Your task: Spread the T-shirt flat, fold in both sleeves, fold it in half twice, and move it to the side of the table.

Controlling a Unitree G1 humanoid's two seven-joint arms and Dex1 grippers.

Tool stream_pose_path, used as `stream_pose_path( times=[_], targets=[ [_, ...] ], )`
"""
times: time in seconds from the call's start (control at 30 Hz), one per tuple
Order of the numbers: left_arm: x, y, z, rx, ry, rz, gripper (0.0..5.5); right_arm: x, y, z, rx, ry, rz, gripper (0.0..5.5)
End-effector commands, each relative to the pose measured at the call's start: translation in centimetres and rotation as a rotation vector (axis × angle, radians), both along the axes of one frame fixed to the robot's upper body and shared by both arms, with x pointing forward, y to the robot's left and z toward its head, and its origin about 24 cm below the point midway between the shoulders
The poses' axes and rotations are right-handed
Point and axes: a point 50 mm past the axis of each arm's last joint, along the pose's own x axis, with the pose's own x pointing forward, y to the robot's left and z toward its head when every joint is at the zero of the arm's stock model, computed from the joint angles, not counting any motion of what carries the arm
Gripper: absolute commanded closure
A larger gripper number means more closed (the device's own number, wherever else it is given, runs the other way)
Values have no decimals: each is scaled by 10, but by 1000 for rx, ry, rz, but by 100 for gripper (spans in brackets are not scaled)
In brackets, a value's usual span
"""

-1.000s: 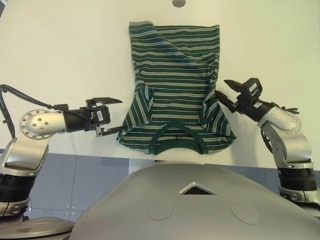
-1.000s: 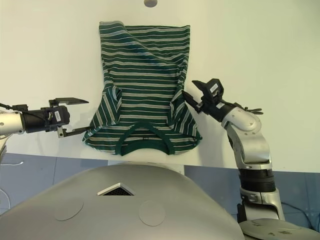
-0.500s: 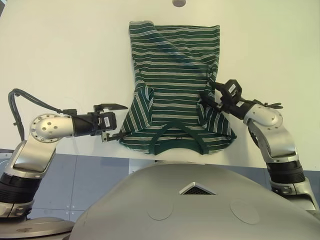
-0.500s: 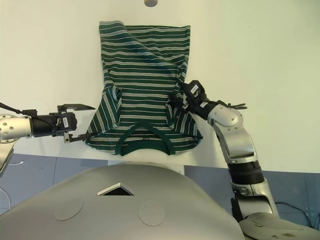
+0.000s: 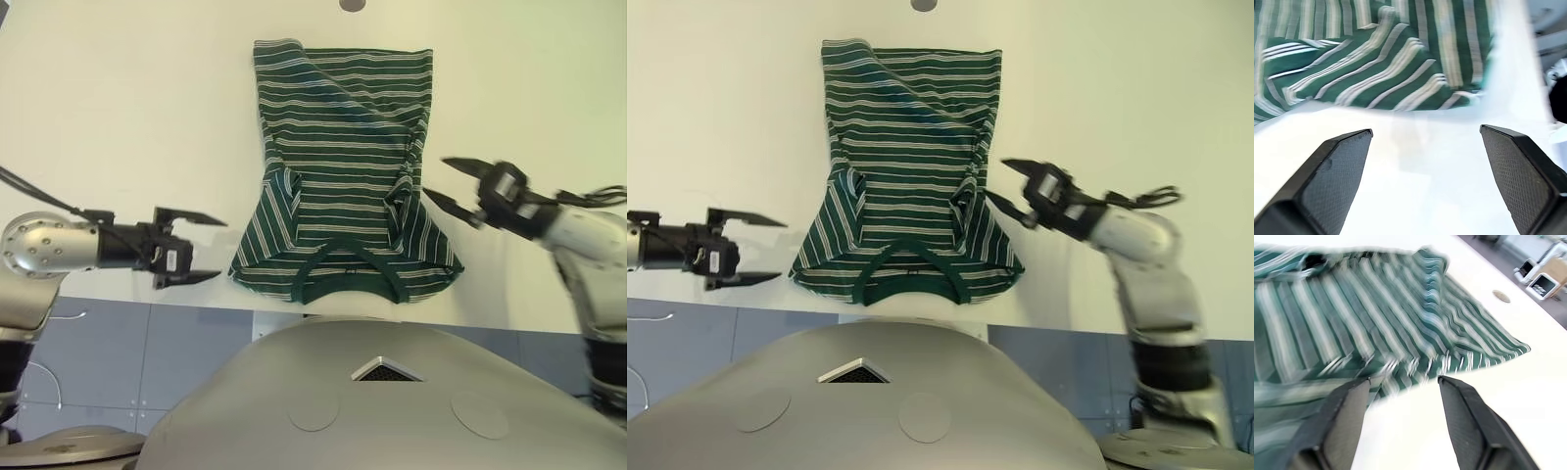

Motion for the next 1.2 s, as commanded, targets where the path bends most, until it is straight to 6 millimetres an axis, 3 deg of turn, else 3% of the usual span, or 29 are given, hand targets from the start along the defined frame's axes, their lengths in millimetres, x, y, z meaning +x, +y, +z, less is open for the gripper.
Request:
stream_pose_path(
  times=[0.03, 0.2, 0.4, 0.73, 0.87, 1.1, 1.2],
  targets=[
    [-15, -13, -6, -24, -62, -32, 146, -29, -27, 2, -249, 39, 306, 290],
    [-14, -28, -24, -50, -119, -10, 186, -39, -33, -16, -393, -39, 568, 285],
    [-19, -25, -37, -2, -49, -28, 283, -34, -18, -25, -346, -179, 592, 285],
    [-15, -21, -47, 28, -1, -18, 480, -33, -7, -40, -337, -217, 637, 285],
    [-11, -18, -49, 38, 3, -12, 548, -35, -2, -46, -318, -206, 642, 360],
    [3, -20, -46, -25, 8, 41, 550, -36, 2, -51, -285, -107, 639, 496],
    [13, -30, -31, -126, 25, 88, 550, -33, 8, -42, -199, -52, 581, 545]
  ],
)
